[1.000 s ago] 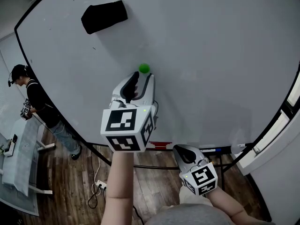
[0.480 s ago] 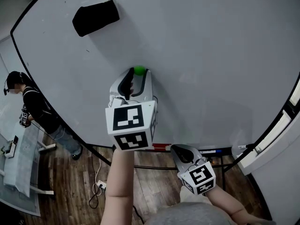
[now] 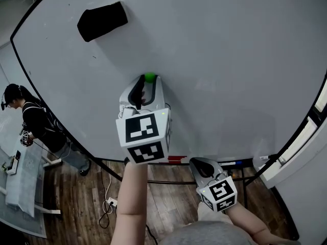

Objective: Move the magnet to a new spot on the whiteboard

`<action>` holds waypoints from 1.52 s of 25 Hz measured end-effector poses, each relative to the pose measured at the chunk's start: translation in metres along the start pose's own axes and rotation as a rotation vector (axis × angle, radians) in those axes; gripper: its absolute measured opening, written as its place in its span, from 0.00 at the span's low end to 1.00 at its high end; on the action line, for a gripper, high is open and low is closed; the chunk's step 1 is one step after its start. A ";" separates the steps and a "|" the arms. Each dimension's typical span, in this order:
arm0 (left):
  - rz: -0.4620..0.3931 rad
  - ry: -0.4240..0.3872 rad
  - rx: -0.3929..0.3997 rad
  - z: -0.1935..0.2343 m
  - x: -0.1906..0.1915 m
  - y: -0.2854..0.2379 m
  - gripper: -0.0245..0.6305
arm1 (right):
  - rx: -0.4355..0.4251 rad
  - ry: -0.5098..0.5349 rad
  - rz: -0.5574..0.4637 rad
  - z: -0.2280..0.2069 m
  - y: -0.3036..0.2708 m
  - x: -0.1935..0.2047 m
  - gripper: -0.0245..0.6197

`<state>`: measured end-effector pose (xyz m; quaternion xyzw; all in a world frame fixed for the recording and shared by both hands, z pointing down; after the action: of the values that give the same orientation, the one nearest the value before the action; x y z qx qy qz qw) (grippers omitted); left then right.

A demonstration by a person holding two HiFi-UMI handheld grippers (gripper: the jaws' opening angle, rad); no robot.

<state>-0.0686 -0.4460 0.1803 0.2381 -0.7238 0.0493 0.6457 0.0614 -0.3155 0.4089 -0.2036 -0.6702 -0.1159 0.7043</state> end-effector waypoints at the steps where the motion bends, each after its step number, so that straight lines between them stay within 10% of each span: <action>1: 0.000 0.006 0.001 0.001 0.000 0.001 0.24 | 0.002 0.002 -0.002 0.000 0.001 -0.001 0.04; 38: 0.141 0.202 -0.076 -0.036 0.069 0.173 0.24 | -0.040 0.007 -0.031 0.025 0.094 -0.010 0.04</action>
<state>-0.1099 -0.2994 0.2926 0.1558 -0.6715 0.0907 0.7188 0.0796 -0.2221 0.3871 -0.2067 -0.6683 -0.1408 0.7006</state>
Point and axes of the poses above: the fingertips, and each gripper's own axes: y backward along the fingers, z to its left, x out of its underside, the point moved 9 cm from there along y, backward along the fingers, and after that the axes turned 5 degrees about -x, right-handed, at the moved point
